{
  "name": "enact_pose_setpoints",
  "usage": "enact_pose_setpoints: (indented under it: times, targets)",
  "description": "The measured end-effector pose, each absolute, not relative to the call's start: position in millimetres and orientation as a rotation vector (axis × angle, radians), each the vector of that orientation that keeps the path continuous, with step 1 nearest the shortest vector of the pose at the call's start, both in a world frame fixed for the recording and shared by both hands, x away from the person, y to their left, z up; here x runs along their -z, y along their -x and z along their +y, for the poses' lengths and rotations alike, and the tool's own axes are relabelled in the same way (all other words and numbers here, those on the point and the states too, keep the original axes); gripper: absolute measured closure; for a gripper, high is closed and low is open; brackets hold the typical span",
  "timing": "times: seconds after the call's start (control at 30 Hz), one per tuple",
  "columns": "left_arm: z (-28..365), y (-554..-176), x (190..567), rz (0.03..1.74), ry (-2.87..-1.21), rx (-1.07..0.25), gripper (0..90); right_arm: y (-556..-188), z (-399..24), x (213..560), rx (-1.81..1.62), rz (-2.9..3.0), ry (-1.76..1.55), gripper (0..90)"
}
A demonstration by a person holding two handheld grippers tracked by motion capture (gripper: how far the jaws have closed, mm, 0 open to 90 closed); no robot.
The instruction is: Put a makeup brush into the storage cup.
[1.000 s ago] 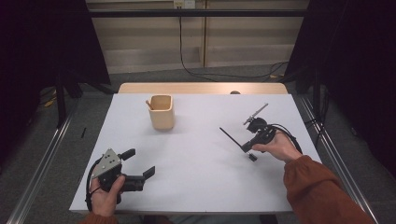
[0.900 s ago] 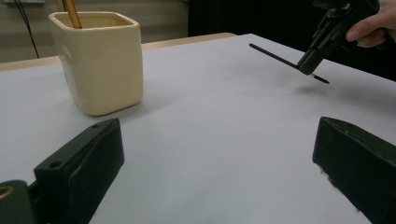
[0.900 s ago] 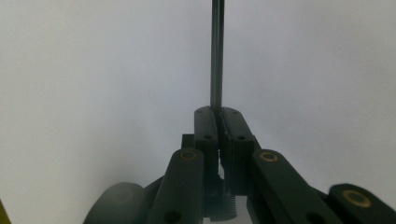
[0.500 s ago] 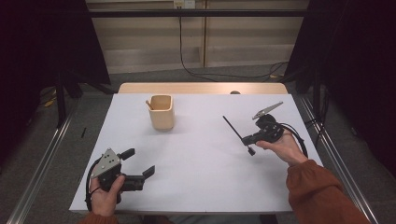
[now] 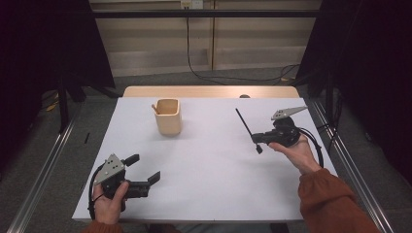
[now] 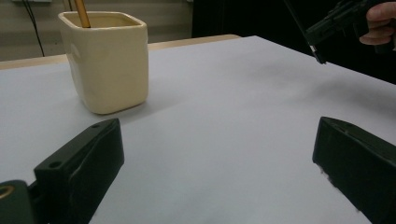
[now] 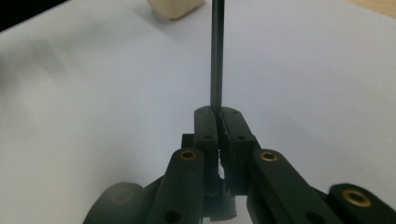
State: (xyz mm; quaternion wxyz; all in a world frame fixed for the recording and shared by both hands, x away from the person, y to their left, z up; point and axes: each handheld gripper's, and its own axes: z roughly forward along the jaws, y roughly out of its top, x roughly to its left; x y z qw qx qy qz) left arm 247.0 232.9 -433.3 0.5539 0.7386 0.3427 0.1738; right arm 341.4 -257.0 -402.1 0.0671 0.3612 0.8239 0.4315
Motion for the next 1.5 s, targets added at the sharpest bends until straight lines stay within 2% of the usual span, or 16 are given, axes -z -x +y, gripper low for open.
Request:
enact_pose_setpoints:
  times: [0.37,0.8,1.5]
  targets:
    - [233,-246,433,0.811,-1.745,-0.414,2.0,-334,-265,403,-1.489,2.337,-1.026,86.2]
    - [233,-246,433,0.808,-1.744,-0.427,2.0,-324,-271,388,-1.625,2.26,-0.956,86.2]
    - [234,-247,433,0.805,-1.729,-0.409,1.9,-307,-229,376,-1.612,2.475,-0.728,86.2]
